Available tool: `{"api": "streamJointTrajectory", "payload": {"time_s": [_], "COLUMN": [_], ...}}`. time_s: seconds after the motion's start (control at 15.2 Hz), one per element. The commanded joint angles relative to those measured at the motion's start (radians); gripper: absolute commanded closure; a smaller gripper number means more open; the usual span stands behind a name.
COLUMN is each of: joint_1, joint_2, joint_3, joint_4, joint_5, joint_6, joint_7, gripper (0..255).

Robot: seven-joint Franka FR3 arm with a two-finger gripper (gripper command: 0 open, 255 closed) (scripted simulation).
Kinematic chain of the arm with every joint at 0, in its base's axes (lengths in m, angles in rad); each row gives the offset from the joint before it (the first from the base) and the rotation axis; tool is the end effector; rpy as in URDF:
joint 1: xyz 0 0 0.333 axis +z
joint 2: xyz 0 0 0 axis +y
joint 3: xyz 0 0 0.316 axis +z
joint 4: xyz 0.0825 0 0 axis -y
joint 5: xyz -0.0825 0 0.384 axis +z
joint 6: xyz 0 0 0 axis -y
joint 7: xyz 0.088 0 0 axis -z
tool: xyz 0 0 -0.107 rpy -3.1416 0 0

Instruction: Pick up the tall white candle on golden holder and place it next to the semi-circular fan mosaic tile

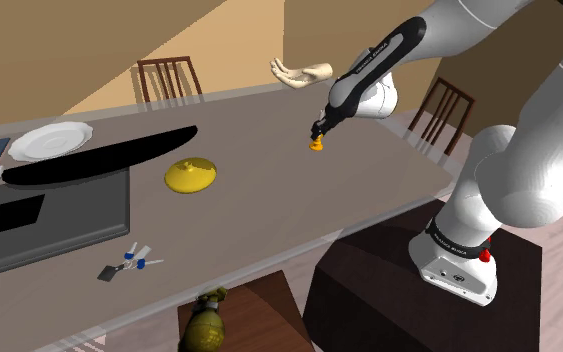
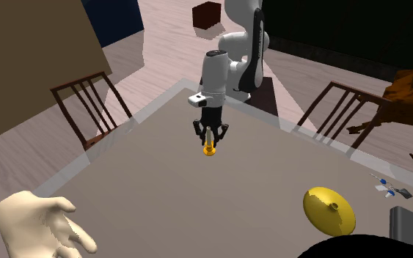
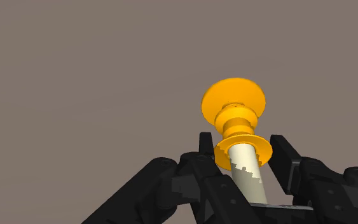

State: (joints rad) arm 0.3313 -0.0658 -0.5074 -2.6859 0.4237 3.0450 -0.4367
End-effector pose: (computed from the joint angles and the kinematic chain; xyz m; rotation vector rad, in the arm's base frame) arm 0.4303 -0.1071 0.2926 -3.0307 0.2411 -0.6639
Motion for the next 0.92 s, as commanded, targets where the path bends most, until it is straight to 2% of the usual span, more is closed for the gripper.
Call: {"api": "streamJointTrajectory", "payload": {"time_s": [0.0,0.13,0.33,0.59,0.86], "joint_1": [0.0,-0.052,-0.121,-0.18,-0.218], "joint_2": [0.0,-0.034,-0.081,-0.137,-0.188], "joint_3": [0.0,0.029,0.076,0.119,0.15], "joint_4": [0.0,-0.006,-0.005,0.005,0.021], "joint_5": [0.0,-0.123,-0.239,-0.329,-0.381], "joint_6": [0.0,-0.025,-0.069,-0.133,-0.198], "joint_7": [0.0,0.097,0.189,0.262,0.305], "gripper": [255,255,255,255,255]}}
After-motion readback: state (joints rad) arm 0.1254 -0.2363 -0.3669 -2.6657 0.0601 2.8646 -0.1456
